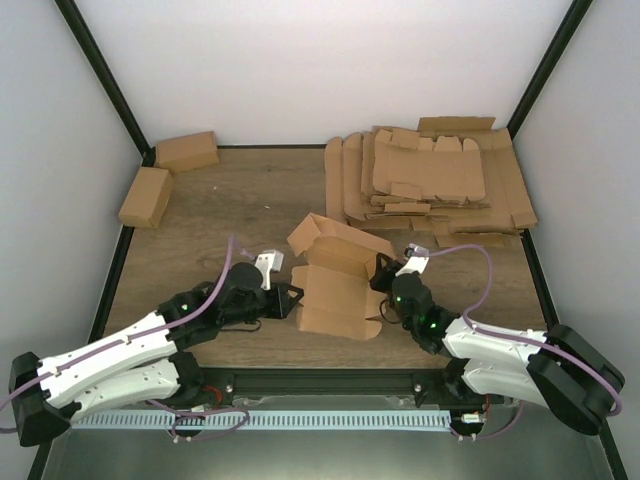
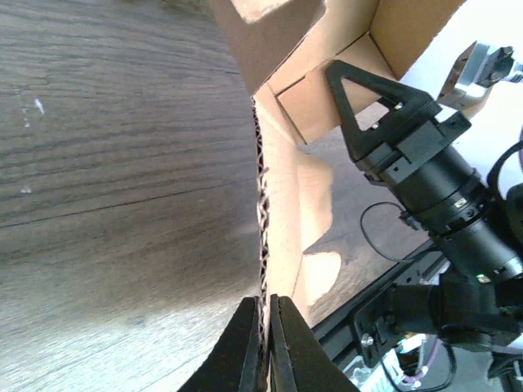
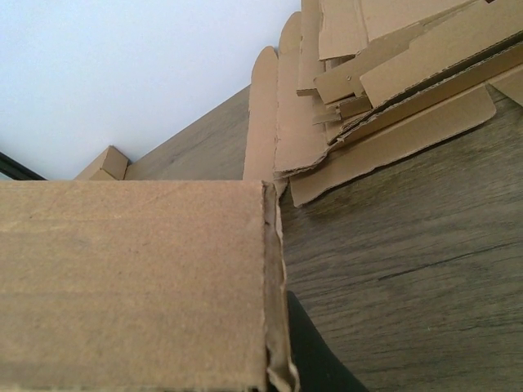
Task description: Fold the paper box
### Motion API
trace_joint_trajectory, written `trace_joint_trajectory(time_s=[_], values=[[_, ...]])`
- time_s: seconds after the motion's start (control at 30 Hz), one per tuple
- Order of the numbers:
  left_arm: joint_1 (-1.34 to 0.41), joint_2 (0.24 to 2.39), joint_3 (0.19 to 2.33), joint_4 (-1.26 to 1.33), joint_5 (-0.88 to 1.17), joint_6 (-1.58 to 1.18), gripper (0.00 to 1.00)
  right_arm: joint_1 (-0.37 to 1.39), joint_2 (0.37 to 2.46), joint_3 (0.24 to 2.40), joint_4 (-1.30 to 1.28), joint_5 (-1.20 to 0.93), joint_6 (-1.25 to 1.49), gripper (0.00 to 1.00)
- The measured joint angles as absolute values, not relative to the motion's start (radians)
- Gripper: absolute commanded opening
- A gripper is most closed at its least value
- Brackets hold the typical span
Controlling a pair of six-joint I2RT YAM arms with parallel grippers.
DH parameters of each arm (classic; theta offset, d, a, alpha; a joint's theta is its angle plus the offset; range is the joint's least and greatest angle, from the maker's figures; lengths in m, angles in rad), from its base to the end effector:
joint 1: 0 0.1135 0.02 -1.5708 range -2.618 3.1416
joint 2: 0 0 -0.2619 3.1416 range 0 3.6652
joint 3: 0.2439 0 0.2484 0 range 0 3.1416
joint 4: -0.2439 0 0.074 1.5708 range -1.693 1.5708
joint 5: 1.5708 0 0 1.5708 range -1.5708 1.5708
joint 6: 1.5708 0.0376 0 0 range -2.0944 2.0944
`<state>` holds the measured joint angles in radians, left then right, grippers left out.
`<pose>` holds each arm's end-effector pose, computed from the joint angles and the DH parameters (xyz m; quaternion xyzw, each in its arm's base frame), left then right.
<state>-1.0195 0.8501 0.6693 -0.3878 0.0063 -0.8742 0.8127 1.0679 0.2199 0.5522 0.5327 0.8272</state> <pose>0.0989 -0.1612 0.2659 0.0652 0.8746 -0.3915 0.2784 0.1514 0.1321 0.1709 0.1623 0.7741 0.2755 0.5464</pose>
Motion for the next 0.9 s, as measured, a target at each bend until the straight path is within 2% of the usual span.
trace_joint_trajectory(time_s=[0.03,0.17,0.2,0.4,0.53,0.63,0.9], values=[[-1.019,0.852,0.674,-0.403,-0.001,-0.869,0.04,0.812,1.068,0.22,0.55,0.528,0.828,0.07],[-1.02,0.857,0.716,-0.466,-0.029,-0.843,0.04,0.809,1.068,0.22,0.548,0.492,0.848,0.53],[-1.02,0.857,0.731,-0.482,-0.037,-0.834,0.04,0.808,1.068,0.22,0.547,0.48,0.858,0.57],[-1.02,0.862,0.817,-0.574,-0.07,-0.797,0.04,0.808,1.066,0.202,0.571,0.374,0.879,0.74],[-1.02,0.893,0.91,-0.663,-0.094,-0.767,0.04,0.808,1.051,0.178,0.564,0.268,0.885,0.92],[-1.02,0.923,0.981,-0.725,-0.105,-0.743,0.04,0.808,1.024,0.165,0.539,0.191,0.881,0.99],[-1.02,0.962,1.044,-0.83,-0.108,-0.695,0.04,0.808,0.883,0.17,0.298,0.049,0.781,1.0]])
